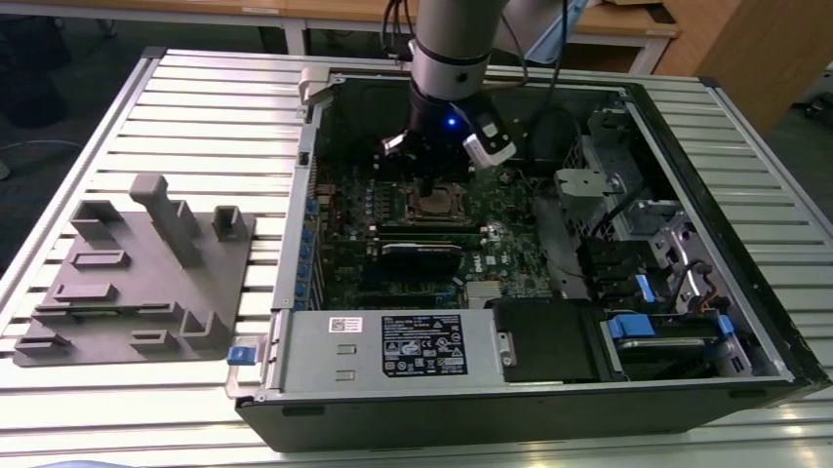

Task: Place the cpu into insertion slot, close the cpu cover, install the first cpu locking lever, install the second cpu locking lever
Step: 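Close the cpu cover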

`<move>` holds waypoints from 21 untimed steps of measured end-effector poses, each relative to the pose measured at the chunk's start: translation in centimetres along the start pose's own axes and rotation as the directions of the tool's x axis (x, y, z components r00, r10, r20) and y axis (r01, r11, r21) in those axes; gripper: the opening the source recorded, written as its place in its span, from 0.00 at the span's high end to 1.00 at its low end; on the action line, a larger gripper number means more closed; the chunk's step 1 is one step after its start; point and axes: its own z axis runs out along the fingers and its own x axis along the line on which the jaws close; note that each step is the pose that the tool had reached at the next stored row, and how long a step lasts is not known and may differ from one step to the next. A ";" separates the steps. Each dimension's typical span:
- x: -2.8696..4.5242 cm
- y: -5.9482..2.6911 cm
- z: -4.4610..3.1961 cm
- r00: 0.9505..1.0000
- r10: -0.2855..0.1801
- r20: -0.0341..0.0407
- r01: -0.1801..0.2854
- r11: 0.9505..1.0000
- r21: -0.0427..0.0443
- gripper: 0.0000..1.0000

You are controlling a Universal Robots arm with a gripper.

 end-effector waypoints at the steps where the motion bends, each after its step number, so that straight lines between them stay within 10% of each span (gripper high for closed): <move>1: 0.00 0.00 0.03 1.000 0.016 0.001 -0.016 1.000 0.000 0.89; 13: 0.00 -0.01 0.29 0.985 0.170 0.015 -0.170 0.985 -0.003 0.89; 21: 0.00 0.01 0.28 0.981 0.191 0.034 -0.191 0.981 0.025 0.89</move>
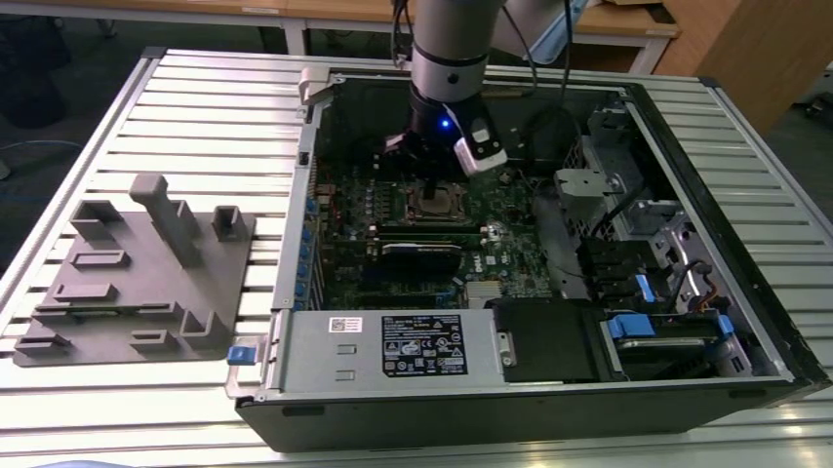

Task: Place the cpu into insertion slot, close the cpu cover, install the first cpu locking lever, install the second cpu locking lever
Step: 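Close the cpu cover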

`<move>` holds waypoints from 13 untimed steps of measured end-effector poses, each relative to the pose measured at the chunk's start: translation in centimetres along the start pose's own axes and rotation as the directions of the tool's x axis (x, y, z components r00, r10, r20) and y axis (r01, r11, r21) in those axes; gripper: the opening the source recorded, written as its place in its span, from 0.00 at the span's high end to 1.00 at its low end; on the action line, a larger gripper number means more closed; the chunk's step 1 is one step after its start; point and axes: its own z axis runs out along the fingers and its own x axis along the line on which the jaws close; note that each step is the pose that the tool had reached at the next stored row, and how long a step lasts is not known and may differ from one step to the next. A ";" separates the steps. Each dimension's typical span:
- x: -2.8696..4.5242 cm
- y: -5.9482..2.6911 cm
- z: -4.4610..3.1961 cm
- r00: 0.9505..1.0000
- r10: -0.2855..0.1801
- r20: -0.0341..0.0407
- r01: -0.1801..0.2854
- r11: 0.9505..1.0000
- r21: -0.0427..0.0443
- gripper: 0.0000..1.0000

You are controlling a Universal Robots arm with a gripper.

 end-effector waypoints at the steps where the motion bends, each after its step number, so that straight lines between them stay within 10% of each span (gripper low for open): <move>1: 0.00 0.00 0.00 1.000 0.001 0.003 -0.001 1.000 0.004 0.89; 8: 0.00 0.01 0.01 0.999 0.003 0.048 -0.004 1.000 0.010 0.89; 13: 0.00 0.00 0.00 0.999 0.014 0.050 -0.015 1.000 0.016 0.89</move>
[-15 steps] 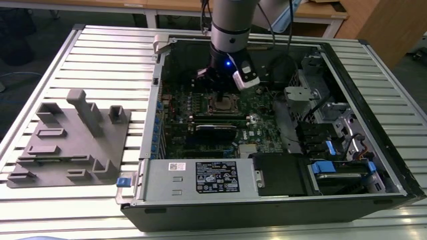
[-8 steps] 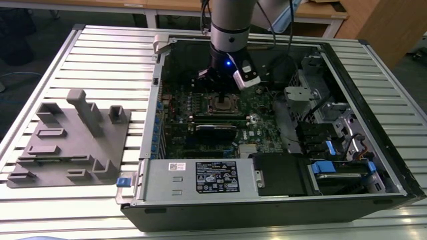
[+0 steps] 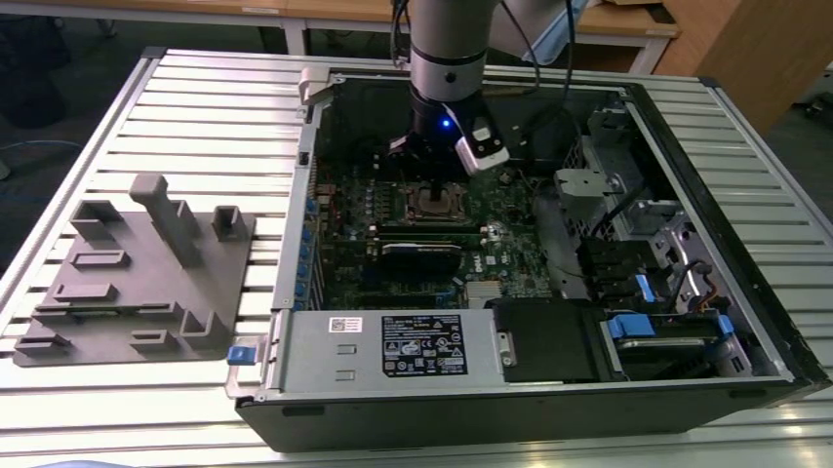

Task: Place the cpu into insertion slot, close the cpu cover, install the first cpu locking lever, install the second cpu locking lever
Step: 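Close the cpu cover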

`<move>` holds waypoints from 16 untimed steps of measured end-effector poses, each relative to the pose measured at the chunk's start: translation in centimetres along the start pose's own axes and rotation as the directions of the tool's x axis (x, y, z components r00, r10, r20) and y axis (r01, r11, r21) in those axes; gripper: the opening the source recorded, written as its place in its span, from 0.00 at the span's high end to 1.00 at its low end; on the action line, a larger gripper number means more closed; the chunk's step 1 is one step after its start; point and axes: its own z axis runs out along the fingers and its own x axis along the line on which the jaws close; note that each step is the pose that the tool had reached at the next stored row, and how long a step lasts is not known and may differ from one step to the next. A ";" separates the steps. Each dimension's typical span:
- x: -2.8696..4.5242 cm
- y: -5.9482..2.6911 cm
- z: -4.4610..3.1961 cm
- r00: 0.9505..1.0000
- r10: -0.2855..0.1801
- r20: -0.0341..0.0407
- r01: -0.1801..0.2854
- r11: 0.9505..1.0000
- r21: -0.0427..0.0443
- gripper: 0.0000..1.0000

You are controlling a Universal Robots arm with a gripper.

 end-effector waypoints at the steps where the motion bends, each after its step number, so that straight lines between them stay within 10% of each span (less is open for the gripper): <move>1: 0.00 -0.01 0.00 1.000 0.006 0.000 -0.006 1.000 0.003 0.89; 16: 0.01 -0.03 0.24 1.000 0.018 0.001 -0.018 1.000 0.007 0.89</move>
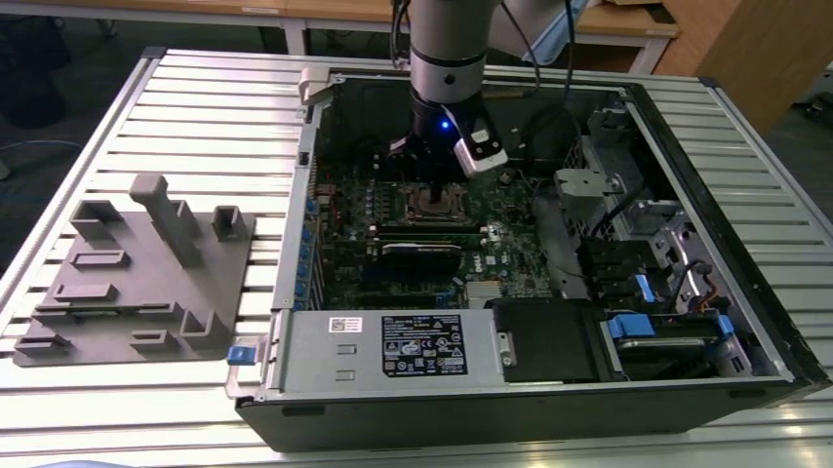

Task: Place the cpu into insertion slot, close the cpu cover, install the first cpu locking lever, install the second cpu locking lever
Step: 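Close the cpu cover, then install the first cpu locking lever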

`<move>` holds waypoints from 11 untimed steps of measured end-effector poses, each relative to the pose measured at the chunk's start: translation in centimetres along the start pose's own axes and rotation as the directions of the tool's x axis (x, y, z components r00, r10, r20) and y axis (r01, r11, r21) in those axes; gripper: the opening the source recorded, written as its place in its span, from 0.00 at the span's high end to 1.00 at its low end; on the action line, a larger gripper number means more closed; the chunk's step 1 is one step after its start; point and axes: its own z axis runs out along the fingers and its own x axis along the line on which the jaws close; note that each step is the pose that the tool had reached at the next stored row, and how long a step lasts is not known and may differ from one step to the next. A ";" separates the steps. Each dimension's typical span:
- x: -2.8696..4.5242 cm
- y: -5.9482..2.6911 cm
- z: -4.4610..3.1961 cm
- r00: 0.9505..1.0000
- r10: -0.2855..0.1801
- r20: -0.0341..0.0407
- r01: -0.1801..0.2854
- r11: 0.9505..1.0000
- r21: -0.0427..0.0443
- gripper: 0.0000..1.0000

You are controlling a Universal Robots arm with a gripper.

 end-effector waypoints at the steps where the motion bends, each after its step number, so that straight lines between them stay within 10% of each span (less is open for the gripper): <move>1: 0.00 -0.01 0.01 1.000 0.000 0.000 0.000 1.000 0.000 0.89; 11: 0.00 0.00 0.07 1.000 0.000 0.000 0.000 1.000 0.001 0.89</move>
